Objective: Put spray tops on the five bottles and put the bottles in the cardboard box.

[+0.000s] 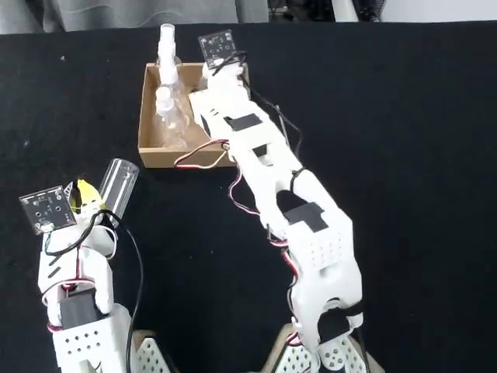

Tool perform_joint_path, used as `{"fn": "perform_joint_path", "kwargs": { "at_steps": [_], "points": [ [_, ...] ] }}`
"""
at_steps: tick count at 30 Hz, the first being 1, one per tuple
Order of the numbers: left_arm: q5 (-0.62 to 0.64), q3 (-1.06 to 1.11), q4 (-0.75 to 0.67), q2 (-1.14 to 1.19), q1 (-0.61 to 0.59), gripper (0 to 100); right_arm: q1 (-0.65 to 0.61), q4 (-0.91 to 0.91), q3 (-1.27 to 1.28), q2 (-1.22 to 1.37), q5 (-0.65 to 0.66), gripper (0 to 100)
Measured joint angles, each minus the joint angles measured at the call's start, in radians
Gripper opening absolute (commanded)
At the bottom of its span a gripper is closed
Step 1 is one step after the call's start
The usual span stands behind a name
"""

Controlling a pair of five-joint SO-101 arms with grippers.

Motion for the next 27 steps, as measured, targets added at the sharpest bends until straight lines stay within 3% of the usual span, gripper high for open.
{"fn": "perform_joint_path", "kwargs": {
  "at_steps": [10,27],
  "points": [
    [0.0,0.0,0.0,0.0,0.0,3,0.003,0.005,0.0,0.012,0.0,27.6],
    [0.0,0.0,0.0,0.0,0.0,3,0.002,0.192,-0.008,0.005,0.0,27.7]
  ]
}}
